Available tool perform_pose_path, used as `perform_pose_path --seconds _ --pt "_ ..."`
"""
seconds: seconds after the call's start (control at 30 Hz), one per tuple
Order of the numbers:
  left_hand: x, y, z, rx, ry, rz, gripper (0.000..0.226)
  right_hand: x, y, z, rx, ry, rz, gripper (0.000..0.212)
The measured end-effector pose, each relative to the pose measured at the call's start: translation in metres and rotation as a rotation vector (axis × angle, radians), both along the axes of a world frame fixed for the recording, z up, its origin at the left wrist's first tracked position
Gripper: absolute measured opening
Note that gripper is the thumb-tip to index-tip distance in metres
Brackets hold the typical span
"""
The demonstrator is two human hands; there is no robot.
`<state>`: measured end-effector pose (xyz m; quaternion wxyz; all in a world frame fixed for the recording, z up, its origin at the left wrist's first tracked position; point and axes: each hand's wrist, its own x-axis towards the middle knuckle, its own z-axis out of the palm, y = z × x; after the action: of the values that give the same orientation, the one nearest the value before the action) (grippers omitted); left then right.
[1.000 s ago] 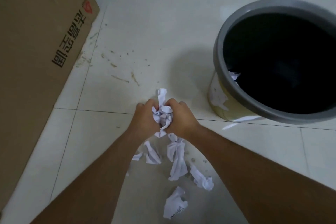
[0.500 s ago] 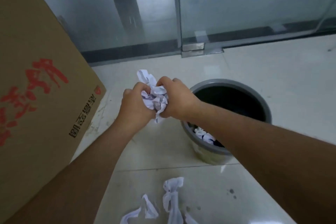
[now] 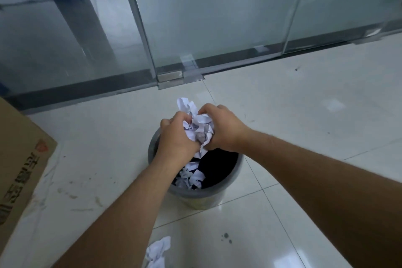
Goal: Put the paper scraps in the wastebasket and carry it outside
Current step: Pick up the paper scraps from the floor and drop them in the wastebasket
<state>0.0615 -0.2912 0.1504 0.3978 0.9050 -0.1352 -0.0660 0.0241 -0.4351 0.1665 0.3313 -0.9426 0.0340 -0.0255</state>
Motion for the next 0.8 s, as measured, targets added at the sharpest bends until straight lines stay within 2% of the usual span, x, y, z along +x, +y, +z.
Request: perform_pose_path --seconds 0.17,0.33,0.43,0.5,0.57,0.67,0.8 --pt "-0.008 0.004 -0.006 0.029 0.043 -0.003 0.055 -0.004 0.006 -0.009 -0.023 0.048 -0.018 0.071" --pt "-0.009 0.017 -0.020 0.142 0.206 -0.156 0.094 -0.011 0.006 -0.020 -0.107 0.200 -0.089 0.091" --pt "-0.007 0.026 -0.020 0.134 0.207 -0.198 0.093 -0.010 0.008 -0.022 -0.265 0.258 -0.099 0.109" --pt "-0.004 0.037 -0.016 0.111 0.179 -0.162 0.088 -0.010 0.014 -0.020 -0.341 0.228 -0.117 0.106" --pt "0.000 0.055 -0.012 0.081 0.153 -0.102 0.086 -0.011 0.027 -0.013 -0.309 0.171 -0.120 0.099" --pt "0.004 0.099 -0.008 0.050 0.148 0.016 0.092 -0.015 0.069 -0.003 -0.153 0.085 0.009 0.096" --pt "-0.009 0.182 -0.035 0.126 0.331 0.132 0.107 -0.035 0.147 -0.016 0.067 -0.016 0.268 0.083"
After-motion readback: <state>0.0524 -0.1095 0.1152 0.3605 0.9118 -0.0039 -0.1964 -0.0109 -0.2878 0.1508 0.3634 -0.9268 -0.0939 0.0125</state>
